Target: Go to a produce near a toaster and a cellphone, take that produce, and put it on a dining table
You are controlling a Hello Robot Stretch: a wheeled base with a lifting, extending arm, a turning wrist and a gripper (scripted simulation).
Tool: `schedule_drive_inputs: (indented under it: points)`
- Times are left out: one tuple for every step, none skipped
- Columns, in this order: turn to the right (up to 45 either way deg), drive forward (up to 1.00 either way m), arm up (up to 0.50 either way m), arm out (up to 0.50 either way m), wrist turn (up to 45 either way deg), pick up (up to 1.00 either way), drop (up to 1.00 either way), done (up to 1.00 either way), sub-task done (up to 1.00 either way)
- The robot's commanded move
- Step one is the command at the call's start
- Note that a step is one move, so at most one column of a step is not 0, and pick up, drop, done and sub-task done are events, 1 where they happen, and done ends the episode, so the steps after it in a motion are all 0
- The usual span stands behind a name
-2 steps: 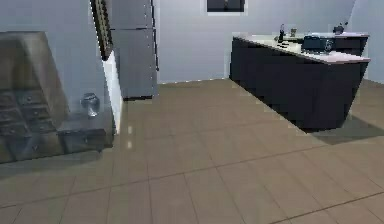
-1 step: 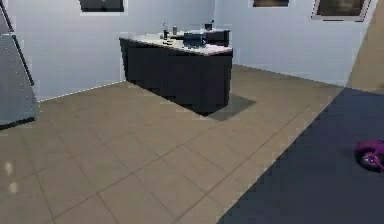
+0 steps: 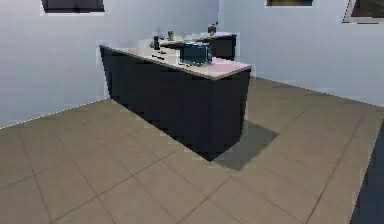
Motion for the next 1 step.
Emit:
schedule_drive_inputs:
  points:
    - [0.0,1.00,0.00,0.00,0.0,0.00,0.00,0.00,0.00]
